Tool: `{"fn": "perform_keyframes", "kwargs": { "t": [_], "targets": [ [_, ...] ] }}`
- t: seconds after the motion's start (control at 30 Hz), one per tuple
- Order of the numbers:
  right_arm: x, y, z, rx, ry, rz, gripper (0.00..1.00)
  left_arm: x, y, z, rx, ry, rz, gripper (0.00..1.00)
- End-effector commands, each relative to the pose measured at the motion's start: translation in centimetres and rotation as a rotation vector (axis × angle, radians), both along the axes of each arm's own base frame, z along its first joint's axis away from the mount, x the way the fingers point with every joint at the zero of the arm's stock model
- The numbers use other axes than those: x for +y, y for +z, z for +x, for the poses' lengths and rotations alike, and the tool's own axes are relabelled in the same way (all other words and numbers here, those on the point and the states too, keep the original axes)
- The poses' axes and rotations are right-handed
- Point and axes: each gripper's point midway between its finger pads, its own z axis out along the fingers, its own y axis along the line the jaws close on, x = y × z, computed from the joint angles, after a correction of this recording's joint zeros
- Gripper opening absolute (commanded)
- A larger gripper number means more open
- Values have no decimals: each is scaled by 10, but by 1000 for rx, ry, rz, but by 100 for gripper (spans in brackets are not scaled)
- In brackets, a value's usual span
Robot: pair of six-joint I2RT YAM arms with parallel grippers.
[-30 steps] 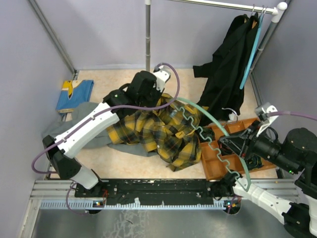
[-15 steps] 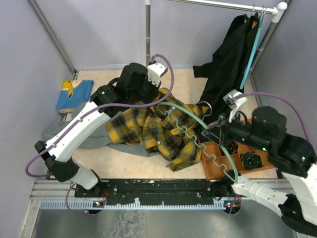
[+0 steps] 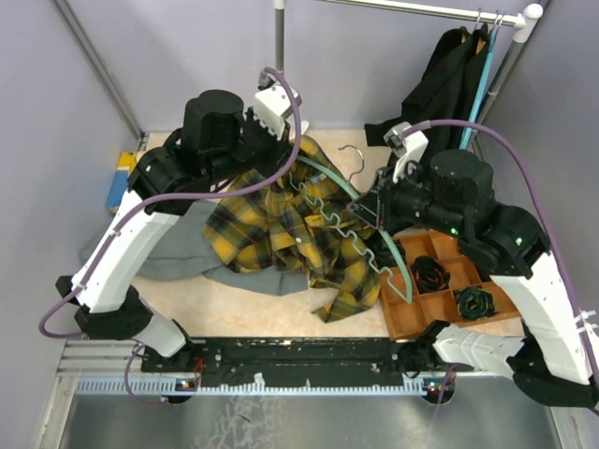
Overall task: Place the shirt on the hanger
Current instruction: Hang the shirt on the hanger.
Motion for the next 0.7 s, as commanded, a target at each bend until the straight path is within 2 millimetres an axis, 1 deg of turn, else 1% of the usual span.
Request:
{"fn": "perform_keyframes", "kwargs": {
  "t": [0.0, 0.1, 0.23, 0.33, 0.43, 0.53, 0.57, 0.63, 0.67],
  "targets": [
    [22, 46, 11, -127, 54, 120, 0, -9, 6, -8, -16, -60, 18, 0],
    [26, 60, 12, -154, 70, 140, 0, -11, 3, -8, -14, -64, 26, 1],
    [18, 99, 7, -241, 57, 216, 0, -11, 1, -8, -17, -59, 41, 2],
    [10, 125, 3, -292, 34, 262, 0, -9, 11, -6, -41, -44, 30, 3],
    [0, 150, 4, -346, -9, 283, 0, -7, 41, -3, -106, -25, -25, 4],
    [-6, 178, 5, -396, -34, 319, 0, -6, 82, -6, -191, -31, -127, 4],
    [-7, 186, 4, -409, -37, 334, 0, -6, 92, -7, -216, -31, -157, 4],
    [-7, 193, 5, -420, -44, 350, 0, -5, 103, -8, -243, -32, -199, 4],
    [-5, 187, 8, -407, -45, 343, 0, -6, 106, -9, -249, -32, -218, 3]
  ]
}}
